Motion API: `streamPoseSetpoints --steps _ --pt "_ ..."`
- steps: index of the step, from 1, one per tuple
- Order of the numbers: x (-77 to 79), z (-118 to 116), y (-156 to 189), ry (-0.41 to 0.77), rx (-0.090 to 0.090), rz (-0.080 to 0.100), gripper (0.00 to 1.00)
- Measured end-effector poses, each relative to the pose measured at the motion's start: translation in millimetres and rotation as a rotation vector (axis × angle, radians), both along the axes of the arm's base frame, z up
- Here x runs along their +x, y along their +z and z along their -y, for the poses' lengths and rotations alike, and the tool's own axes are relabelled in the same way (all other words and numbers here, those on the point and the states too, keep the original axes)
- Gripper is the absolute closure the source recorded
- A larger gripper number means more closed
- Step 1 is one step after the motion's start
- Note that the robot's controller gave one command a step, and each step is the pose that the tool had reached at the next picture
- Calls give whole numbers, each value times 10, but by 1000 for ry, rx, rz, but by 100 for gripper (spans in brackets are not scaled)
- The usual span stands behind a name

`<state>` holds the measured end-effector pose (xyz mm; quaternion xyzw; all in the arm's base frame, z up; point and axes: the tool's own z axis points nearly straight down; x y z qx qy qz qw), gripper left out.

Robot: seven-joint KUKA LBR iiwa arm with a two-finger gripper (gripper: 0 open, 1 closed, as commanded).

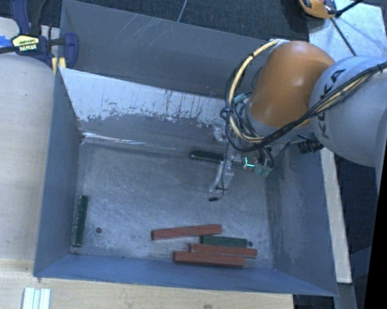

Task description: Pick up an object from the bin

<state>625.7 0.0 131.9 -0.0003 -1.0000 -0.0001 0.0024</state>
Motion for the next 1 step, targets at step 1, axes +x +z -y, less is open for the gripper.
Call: streamPoseSetpoints --steps 1 --pt "19 0 51 0 0 8 0"
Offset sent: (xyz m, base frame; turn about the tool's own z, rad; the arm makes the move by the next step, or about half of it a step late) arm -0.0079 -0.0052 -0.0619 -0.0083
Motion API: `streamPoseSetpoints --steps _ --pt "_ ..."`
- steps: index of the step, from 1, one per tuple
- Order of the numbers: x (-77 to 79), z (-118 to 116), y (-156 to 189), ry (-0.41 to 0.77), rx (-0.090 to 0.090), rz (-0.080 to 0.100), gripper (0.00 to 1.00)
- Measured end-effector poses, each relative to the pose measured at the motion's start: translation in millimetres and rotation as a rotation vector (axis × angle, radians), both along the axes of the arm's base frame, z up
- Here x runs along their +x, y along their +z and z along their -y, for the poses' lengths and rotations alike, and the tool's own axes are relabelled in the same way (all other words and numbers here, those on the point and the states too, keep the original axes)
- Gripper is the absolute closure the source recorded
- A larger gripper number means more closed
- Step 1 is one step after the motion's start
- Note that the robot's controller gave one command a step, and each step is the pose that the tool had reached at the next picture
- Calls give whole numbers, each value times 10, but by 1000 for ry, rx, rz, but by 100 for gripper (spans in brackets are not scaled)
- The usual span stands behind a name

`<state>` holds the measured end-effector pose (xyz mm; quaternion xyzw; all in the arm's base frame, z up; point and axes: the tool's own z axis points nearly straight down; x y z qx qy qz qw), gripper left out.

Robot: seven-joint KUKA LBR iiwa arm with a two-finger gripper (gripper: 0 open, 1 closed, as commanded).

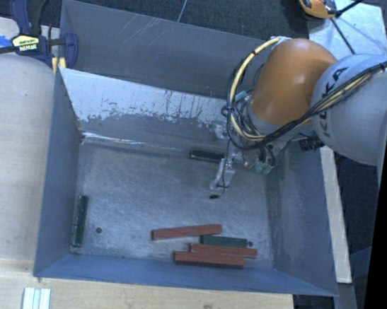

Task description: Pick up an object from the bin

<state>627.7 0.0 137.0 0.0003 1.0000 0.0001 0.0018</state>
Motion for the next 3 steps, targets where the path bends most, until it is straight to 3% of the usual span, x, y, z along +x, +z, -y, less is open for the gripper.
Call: streamPoseSetpoints --steps 1,2,3 --pt "-60 60 -628 6 -1 10 100" --pt "-60 60 -628 6 -1 10 100" --pt "-89 189 -328 73 0 -1 100"
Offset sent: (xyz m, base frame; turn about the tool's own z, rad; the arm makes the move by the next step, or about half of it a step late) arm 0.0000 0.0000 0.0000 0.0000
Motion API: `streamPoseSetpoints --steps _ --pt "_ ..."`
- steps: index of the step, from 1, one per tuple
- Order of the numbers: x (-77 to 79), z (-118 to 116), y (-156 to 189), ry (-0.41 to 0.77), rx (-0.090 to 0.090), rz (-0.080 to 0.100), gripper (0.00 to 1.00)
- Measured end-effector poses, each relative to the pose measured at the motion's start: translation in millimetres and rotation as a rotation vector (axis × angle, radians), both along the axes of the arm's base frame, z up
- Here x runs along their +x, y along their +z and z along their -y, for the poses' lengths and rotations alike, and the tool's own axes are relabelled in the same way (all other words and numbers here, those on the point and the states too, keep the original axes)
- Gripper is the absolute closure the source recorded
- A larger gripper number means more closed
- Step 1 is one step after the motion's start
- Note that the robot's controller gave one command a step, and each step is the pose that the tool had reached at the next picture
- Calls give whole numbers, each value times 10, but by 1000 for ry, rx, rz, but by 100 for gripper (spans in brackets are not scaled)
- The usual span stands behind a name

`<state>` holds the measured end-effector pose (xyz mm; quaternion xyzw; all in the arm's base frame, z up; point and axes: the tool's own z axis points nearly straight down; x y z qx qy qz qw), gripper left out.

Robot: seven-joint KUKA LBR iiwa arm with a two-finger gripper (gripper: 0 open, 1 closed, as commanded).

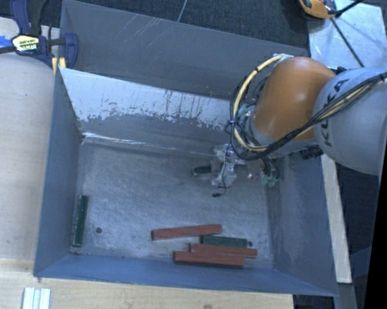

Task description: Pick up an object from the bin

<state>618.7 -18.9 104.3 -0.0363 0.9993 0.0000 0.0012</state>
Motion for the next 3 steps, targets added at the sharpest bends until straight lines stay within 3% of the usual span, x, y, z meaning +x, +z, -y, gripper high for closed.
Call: streamPoseSetpoints --steps 1,2,3 --pt "15 109 613 19 -1 5 0" --pt "16 105 620 19 -1 4 0" --pt "-129 187 -309 -12 1 9 100"
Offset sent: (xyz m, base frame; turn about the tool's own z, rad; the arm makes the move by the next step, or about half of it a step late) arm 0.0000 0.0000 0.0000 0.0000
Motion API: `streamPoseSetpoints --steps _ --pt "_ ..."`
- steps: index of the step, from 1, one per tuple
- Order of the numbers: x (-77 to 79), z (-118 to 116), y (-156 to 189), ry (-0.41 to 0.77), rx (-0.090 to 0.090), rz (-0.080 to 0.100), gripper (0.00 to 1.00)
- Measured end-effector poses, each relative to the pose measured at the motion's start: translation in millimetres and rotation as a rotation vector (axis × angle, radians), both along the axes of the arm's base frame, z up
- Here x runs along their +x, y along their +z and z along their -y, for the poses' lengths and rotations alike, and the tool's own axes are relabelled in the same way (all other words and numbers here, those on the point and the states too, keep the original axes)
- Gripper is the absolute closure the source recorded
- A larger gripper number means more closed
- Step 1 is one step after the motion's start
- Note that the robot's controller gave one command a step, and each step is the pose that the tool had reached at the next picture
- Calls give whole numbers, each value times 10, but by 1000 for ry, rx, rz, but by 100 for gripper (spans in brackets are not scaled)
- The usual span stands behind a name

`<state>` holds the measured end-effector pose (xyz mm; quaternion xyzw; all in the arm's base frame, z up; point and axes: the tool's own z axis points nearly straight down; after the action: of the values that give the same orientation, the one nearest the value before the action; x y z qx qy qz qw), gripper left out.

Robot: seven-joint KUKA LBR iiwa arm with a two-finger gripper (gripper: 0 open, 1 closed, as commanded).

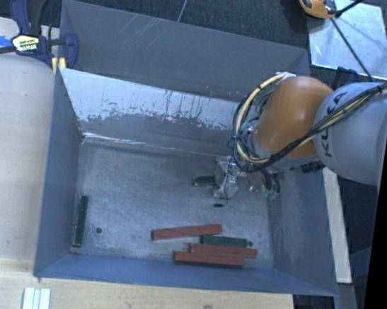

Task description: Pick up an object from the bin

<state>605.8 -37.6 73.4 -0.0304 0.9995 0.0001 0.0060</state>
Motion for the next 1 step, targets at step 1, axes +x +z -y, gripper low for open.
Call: streamPoseSetpoints --steps 1 --pt "-20 1 -26 0 0 -6 0"
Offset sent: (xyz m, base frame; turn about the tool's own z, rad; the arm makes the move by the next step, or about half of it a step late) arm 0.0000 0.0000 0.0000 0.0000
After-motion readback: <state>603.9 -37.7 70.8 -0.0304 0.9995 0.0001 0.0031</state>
